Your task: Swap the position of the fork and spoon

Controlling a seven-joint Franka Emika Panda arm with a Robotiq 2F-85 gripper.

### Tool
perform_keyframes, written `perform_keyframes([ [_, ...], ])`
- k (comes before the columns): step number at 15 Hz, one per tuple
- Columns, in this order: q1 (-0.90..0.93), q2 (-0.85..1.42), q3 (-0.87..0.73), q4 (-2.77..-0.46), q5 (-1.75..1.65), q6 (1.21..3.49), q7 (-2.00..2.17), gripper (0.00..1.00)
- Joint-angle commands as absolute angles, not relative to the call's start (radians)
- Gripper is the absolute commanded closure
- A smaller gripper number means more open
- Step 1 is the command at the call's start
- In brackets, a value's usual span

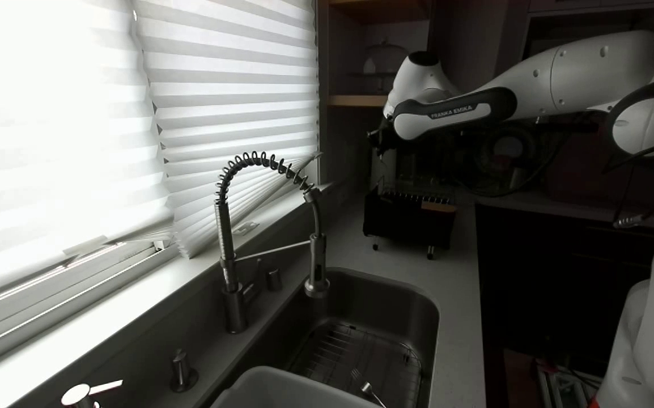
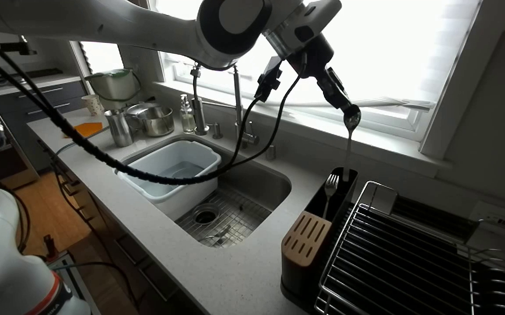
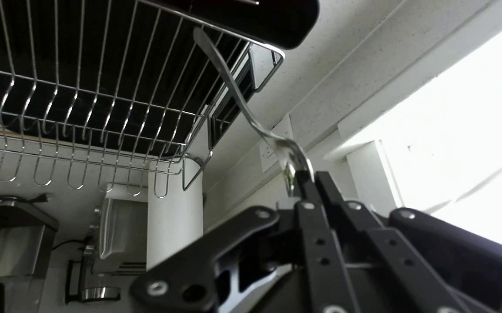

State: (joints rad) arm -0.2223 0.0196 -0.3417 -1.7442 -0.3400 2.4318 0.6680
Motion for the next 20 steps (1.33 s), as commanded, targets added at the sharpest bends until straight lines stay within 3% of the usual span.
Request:
perform_keyframes([
  [1, -0.247, -0.049, -0.322, -1.831, -0.34, 2.411, 0.683, 0.99],
  [20, -0.323, -0.042, -0.332, -1.989, -0.159, 2.54, 0.658, 0.99],
])
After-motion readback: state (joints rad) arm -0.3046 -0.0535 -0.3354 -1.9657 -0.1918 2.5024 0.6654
